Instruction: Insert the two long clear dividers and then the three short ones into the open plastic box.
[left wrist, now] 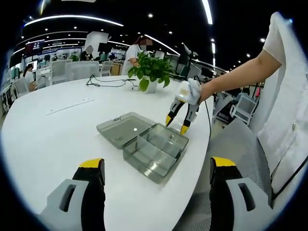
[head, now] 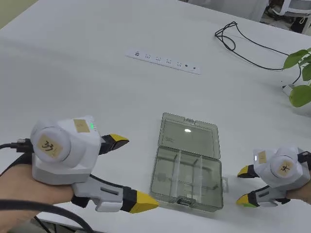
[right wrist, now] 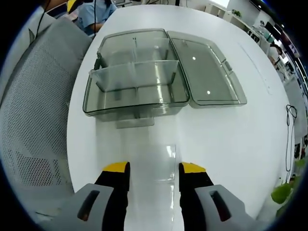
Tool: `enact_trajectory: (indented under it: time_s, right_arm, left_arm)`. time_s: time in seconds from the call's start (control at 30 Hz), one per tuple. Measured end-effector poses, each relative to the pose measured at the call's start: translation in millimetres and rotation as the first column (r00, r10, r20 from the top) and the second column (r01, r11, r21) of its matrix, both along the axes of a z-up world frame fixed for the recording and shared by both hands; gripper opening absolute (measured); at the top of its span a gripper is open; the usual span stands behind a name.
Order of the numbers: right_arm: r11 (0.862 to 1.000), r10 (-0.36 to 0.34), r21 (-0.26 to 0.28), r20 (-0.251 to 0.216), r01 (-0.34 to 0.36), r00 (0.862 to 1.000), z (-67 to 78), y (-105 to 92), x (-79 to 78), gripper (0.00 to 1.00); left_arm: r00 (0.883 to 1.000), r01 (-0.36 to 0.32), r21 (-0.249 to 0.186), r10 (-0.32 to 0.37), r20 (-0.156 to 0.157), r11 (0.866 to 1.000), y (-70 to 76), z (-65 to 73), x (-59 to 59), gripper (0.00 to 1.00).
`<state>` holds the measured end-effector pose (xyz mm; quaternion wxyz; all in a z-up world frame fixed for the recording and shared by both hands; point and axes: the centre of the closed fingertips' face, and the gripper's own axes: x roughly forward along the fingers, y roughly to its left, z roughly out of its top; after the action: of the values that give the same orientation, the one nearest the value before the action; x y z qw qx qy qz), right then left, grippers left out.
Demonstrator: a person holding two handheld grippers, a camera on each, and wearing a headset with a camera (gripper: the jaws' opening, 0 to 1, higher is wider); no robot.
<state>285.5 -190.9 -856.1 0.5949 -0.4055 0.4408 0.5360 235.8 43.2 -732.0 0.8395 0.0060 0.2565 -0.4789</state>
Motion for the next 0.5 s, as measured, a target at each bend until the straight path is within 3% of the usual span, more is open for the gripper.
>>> enact_trajectory:
  time_s: [0.5]
  right_arm:
    - [1.0,0.009,-0.005,0.008,-0.008,1.0,0.8,0.2,2.1,0.33]
  left_arm:
    - [1.0,-0.008,-0.001,0.008,-0.001,1.0,1.4,-0.6,1.0,0.91]
